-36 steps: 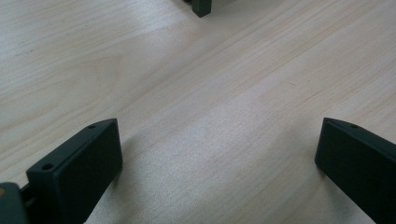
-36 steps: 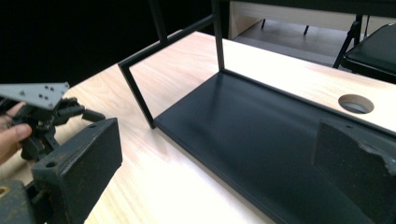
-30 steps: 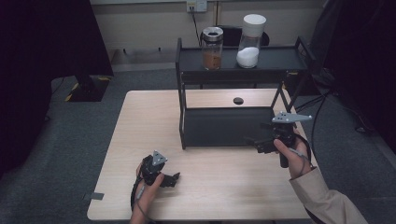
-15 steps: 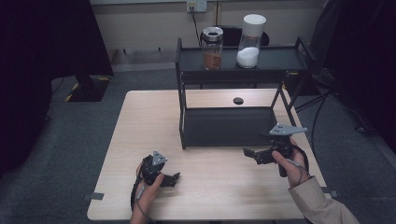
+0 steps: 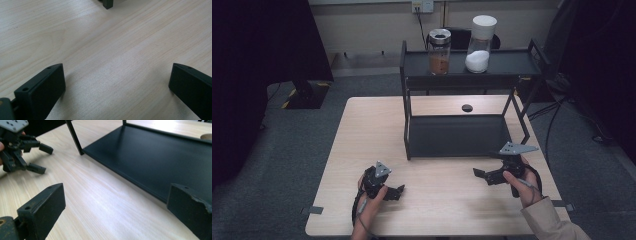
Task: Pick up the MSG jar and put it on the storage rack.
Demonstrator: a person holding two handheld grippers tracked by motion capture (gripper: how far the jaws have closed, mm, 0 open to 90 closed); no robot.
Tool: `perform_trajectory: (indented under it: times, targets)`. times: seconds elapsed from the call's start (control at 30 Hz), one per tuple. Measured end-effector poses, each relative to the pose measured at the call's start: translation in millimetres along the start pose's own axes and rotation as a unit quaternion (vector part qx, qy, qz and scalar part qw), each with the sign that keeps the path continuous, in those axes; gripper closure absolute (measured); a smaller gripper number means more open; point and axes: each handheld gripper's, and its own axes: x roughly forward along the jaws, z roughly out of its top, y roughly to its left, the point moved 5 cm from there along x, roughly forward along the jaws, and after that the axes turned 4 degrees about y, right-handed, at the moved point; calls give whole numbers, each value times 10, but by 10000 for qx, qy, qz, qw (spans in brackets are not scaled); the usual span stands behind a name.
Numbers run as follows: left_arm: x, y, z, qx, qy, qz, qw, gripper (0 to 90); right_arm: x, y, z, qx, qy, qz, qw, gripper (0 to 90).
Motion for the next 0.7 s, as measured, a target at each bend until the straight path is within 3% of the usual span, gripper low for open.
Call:
perform_trajectory:
  times: [0.7]
  targets:
    - [0,0,0,1,1,-1,10000,0,-9,-43,-381,-119,461,-232,9986,8]
